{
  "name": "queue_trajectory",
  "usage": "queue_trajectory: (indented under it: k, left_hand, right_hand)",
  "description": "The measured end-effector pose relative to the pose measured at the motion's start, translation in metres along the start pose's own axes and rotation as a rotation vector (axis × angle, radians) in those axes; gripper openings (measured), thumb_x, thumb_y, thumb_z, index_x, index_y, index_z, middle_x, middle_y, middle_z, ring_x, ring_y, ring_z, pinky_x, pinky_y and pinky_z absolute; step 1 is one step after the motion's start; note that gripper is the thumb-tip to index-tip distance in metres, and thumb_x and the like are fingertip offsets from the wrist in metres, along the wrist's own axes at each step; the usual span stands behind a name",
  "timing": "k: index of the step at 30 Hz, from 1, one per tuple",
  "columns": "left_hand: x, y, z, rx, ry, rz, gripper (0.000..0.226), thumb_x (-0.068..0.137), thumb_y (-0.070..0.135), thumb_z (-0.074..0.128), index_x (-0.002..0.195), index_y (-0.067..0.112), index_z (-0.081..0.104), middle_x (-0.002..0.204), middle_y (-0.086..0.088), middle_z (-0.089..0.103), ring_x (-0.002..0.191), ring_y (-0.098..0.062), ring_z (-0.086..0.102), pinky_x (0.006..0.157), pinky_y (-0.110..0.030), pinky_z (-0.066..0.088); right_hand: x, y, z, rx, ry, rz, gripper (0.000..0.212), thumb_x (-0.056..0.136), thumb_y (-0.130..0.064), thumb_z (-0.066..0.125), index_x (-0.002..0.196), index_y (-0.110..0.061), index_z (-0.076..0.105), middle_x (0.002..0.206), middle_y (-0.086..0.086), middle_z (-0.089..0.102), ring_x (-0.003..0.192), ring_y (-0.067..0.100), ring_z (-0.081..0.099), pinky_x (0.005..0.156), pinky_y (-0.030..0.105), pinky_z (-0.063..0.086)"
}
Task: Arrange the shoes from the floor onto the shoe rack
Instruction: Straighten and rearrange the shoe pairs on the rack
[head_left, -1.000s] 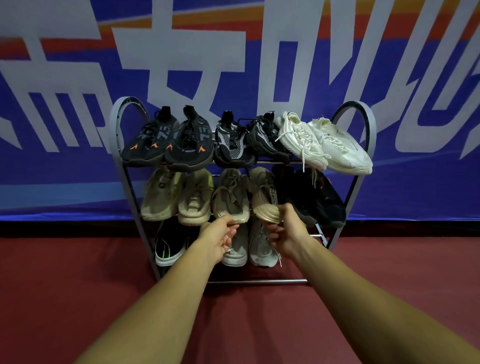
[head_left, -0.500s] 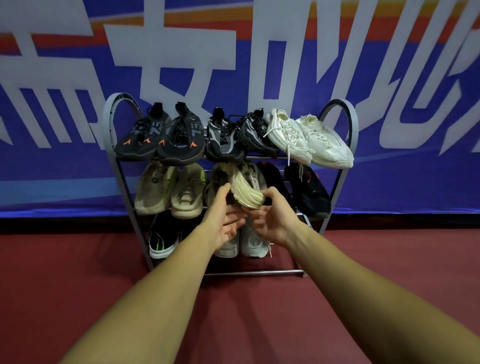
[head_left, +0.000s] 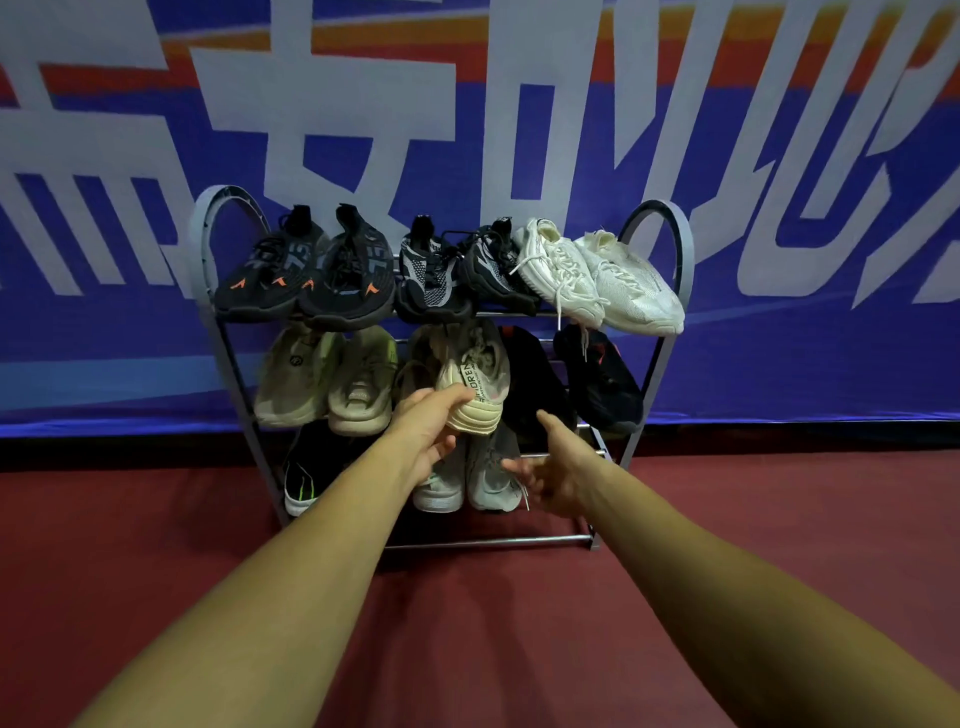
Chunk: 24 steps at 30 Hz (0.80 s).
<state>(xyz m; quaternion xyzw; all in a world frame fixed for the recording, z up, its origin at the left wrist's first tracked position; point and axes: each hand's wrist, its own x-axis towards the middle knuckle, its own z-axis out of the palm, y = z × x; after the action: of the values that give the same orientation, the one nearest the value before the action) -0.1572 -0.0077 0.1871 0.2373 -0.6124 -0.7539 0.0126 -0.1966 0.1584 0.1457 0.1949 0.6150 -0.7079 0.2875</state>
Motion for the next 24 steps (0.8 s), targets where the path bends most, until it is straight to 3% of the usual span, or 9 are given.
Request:
queue_trajectory:
  k: [4, 6, 8, 12, 15, 18, 20, 24]
  left_hand:
    - [0.0, 0.003, 0.0, -0.047, -0.008, -0.035, 0.025, 0.08, 0.021, 0.078, 0.1, 0.017, 0.064, 0.077, 0.001, 0.062, 0.064, -0.009, 0.053, 0.046, -0.018, 0.038]
    - [0.002, 0.004, -0.002, -0.066, -0.01, -0.052, 0.024, 0.08, 0.022, 0.078, 0.1, 0.016, 0.067, 0.08, -0.001, 0.065, 0.063, -0.009, 0.055, 0.043, -0.017, 0.038]
    - [0.003, 0.003, -0.004, -0.07, -0.017, -0.071, 0.022, 0.08, 0.023, 0.078, 0.099, 0.015, 0.068, 0.084, -0.003, 0.068, 0.063, -0.011, 0.057, 0.042, -0.016, 0.037]
    - [0.002, 0.002, -0.009, -0.062, -0.02, -0.093, 0.016, 0.081, 0.027, 0.075, 0.092, 0.019, 0.066, 0.084, -0.001, 0.067, 0.065, -0.013, 0.058, 0.045, -0.018, 0.033]
    - [-0.001, 0.002, -0.014, -0.04, -0.007, -0.073, 0.016, 0.076, 0.034, 0.073, 0.084, 0.023, 0.064, 0.074, 0.005, 0.061, 0.06, -0.009, 0.051, 0.044, -0.02, 0.03]
    - [-0.006, 0.006, -0.022, -0.084, -0.003, -0.052, 0.015, 0.077, 0.037, 0.071, 0.08, 0.024, 0.063, 0.067, 0.007, 0.059, 0.053, -0.006, 0.05, 0.047, -0.02, 0.026]
    - [-0.012, 0.01, -0.026, -0.117, -0.01, -0.049, 0.015, 0.078, 0.039, 0.069, 0.078, 0.025, 0.063, 0.063, 0.009, 0.059, 0.05, -0.005, 0.049, 0.049, -0.022, 0.023]
    - [-0.019, 0.011, -0.043, -0.229, -0.016, -0.057, 0.016, 0.078, 0.04, 0.064, 0.073, 0.025, 0.065, 0.056, 0.008, 0.057, 0.056, -0.009, 0.045, 0.054, -0.025, 0.028]
  right_hand:
    - [0.013, -0.001, -0.005, 0.214, 0.169, -0.203, 0.017, 0.096, -0.022, 0.063, 0.098, -0.006, 0.058, 0.072, 0.011, 0.062, 0.035, 0.008, 0.05, 0.031, 0.014, 0.028]
    - [0.013, -0.01, -0.007, 0.292, 0.207, -0.259, 0.015, 0.096, -0.007, 0.059, 0.082, -0.006, 0.054, 0.067, 0.013, 0.057, 0.033, 0.006, 0.047, 0.029, 0.014, 0.027]
    - [0.013, -0.016, -0.006, 0.335, 0.229, -0.293, 0.019, 0.096, -0.004, 0.057, 0.078, -0.006, 0.053, 0.068, 0.015, 0.054, 0.027, 0.003, 0.044, 0.029, 0.014, 0.027]
    - [0.016, -0.009, -0.001, 0.291, 0.212, -0.229, 0.007, 0.096, -0.01, 0.061, 0.096, -0.004, 0.058, 0.072, 0.014, 0.057, 0.025, 0.002, 0.044, 0.028, 0.014, 0.028]
    - [0.014, -0.003, 0.0, 0.233, 0.17, -0.189, 0.027, 0.094, -0.024, 0.069, 0.111, -0.004, 0.061, 0.077, 0.011, 0.064, 0.026, 0.003, 0.045, 0.031, 0.016, 0.034]
    - [-0.001, -0.009, -0.001, 0.005, 0.008, -0.037, 0.058, 0.089, -0.054, 0.067, 0.123, -0.006, 0.062, 0.086, 0.006, 0.072, 0.037, 0.005, 0.046, 0.047, 0.019, 0.035]
    - [-0.012, -0.014, 0.001, -0.092, -0.149, 0.036, 0.073, 0.087, -0.069, 0.056, 0.12, -0.004, 0.061, 0.088, 0.004, 0.075, 0.048, 0.007, 0.046, 0.051, 0.019, 0.034]
    - [-0.027, -0.022, 0.012, 0.001, -0.209, -0.084, 0.066, 0.089, -0.065, 0.058, 0.112, -0.004, 0.057, 0.112, 0.012, 0.075, 0.055, 0.009, 0.057, 0.05, 0.018, 0.043]
